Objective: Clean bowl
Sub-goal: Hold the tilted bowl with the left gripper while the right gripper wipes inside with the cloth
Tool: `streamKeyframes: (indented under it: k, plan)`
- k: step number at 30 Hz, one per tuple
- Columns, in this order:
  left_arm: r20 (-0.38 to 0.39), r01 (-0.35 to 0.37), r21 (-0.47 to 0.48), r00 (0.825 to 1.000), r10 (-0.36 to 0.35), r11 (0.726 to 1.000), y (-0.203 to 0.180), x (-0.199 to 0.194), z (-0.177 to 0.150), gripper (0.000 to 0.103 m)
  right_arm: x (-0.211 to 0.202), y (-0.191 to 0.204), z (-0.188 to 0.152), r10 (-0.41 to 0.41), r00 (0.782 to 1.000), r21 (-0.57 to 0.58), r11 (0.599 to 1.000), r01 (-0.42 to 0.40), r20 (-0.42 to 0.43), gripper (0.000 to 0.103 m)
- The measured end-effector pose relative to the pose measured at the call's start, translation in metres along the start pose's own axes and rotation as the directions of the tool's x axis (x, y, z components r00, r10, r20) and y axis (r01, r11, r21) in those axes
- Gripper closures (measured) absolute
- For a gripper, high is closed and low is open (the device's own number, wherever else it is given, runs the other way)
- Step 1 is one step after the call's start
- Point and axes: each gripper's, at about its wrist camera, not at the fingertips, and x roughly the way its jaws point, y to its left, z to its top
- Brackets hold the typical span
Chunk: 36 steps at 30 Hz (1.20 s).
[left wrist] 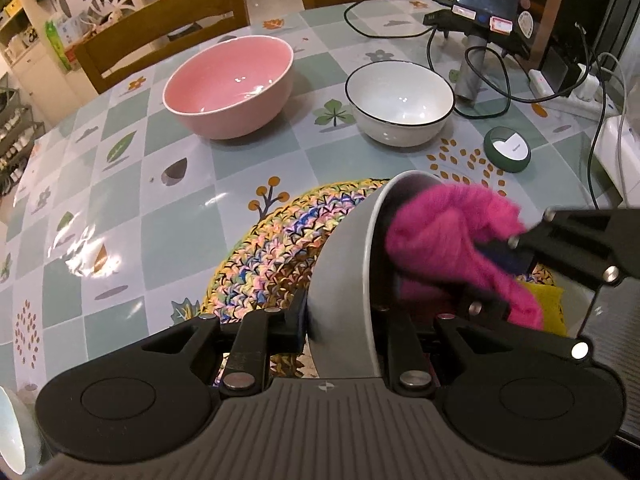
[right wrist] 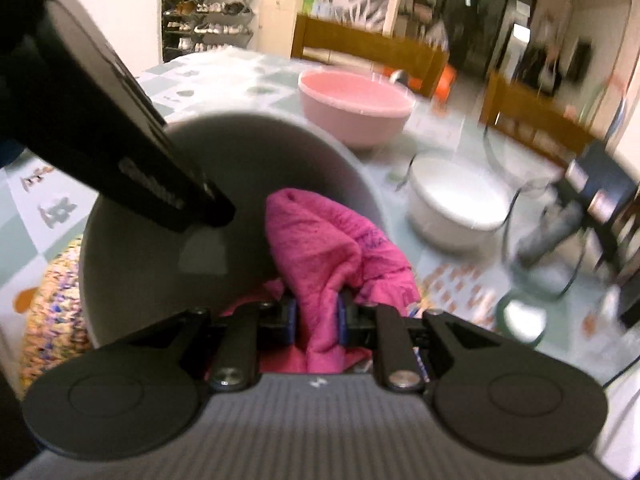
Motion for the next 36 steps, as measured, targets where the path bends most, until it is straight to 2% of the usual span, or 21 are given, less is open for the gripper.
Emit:
streamKeyframes:
  k: [4, 9, 14, 21, 24, 30, 33, 36]
  plan:
    - [-0.003, -0.005, 0.017, 1.000, 0.005, 1.000, -0.002, 0.001, 0.001, 0.082, -0.004, 0.002, 0.005, -0.046, 0.997, -0.087, 0.995, 0.052, 0.065, 0.084]
    - [0.002, -0.003, 0.038, 1.000, 0.003, 0.999, -0.005, 0.001, 0.004, 0.078, 0.005, 0.001, 0.003, -0.070, 0.996, -0.164, 0.983, 0.079, 0.056, 0.084]
    - [0.004, 0.004, 0.041, 1.000, -0.004, 0.999, -0.008, 0.001, 0.006, 0.073, 0.013, -0.002, 0.000, -0.040, 0.999, -0.136, 0.990, 0.039, -0.003, 0.084]
    - [-0.003, 0.012, 0.024, 1.000, -0.012, 1.000, -0.004, 0.004, 0.006, 0.073, 0.026, -0.006, -0.003, 0.010, 0.996, -0.088, 0.996, -0.017, -0.085, 0.084]
    - [-0.007, 0.014, 0.013, 1.000, -0.013, 1.000, -0.003, 0.005, 0.005, 0.073, 0.034, -0.008, -0.002, 0.046, 0.992, -0.047, 0.998, -0.051, -0.114, 0.084]
    - [-0.014, 0.009, -0.008, 1.000, -0.009, 1.000, -0.001, 0.008, 0.006, 0.072, 0.042, -0.025, 0.001, 0.136, 0.979, 0.115, 0.986, -0.120, -0.152, 0.084]
    - [-0.020, 0.007, -0.018, 1.000, -0.007, 1.000, 0.001, 0.011, 0.005, 0.072, 0.045, -0.034, -0.002, 0.194, 0.969, 0.225, 0.962, -0.157, -0.154, 0.084]
    - [-0.031, 0.015, -0.037, 0.999, -0.016, 0.999, 0.003, 0.014, 0.004, 0.071, 0.047, -0.042, -0.006, 0.255, 0.956, 0.337, 0.921, -0.194, -0.147, 0.084]
